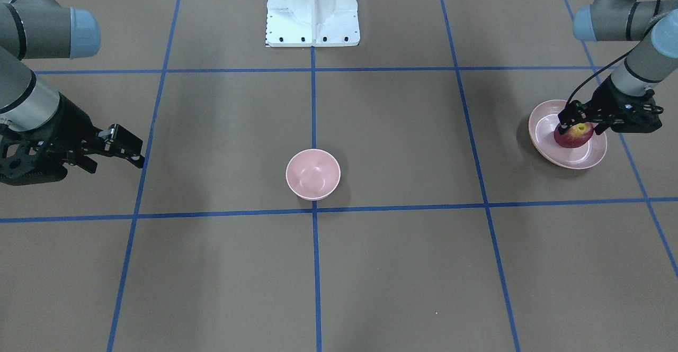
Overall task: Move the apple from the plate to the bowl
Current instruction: 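Lower the left gripper onto the apple on the pink plate and grasp it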
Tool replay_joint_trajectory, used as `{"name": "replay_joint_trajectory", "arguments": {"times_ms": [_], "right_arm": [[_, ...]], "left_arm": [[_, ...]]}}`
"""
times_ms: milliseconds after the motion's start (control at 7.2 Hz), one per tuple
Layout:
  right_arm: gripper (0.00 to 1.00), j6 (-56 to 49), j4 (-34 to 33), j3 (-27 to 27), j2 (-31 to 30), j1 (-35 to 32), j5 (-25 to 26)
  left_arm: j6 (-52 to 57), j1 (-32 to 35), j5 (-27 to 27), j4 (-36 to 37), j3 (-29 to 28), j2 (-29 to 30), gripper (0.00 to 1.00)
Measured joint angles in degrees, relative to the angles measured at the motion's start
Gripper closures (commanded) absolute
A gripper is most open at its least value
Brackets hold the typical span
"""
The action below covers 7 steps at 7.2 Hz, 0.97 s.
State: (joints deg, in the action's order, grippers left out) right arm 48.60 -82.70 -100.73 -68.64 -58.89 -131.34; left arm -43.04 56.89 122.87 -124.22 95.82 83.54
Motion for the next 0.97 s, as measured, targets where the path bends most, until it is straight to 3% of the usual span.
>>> {"name": "replay_joint_trajectory", "arguments": {"times_ms": [139, 278, 556, 694, 972], "right_arm": [[0.00, 0.0, 0.0, 0.0, 0.0, 0.0, 0.0], [0.00, 0.0, 0.0, 0.0, 0.0, 0.0, 0.0], [0.00, 0.0, 0.0, -0.1, 0.0, 0.0, 0.0], [0.00, 0.0, 0.0, -0.1, 0.0, 0.0, 0.0], [0.00, 0.0, 0.0, -0.1, 0.1, -0.1, -0.3]], "left_arm": [[0.1, -0.7, 0.0, 0.0, -0.5, 0.0, 0.02], [0.1, -1.2, 0.0, 0.0, -0.9, 0.0, 0.18], [0.1, -1.5, 0.0, -0.1, -1.4, 0.1, 0.81], [0.2, -1.6, 0.0, -0.1, -1.5, 0.1, 1.00], [0.8, -1.2, 0.4, 0.2, 0.1, -0.3, 1.00]]}}
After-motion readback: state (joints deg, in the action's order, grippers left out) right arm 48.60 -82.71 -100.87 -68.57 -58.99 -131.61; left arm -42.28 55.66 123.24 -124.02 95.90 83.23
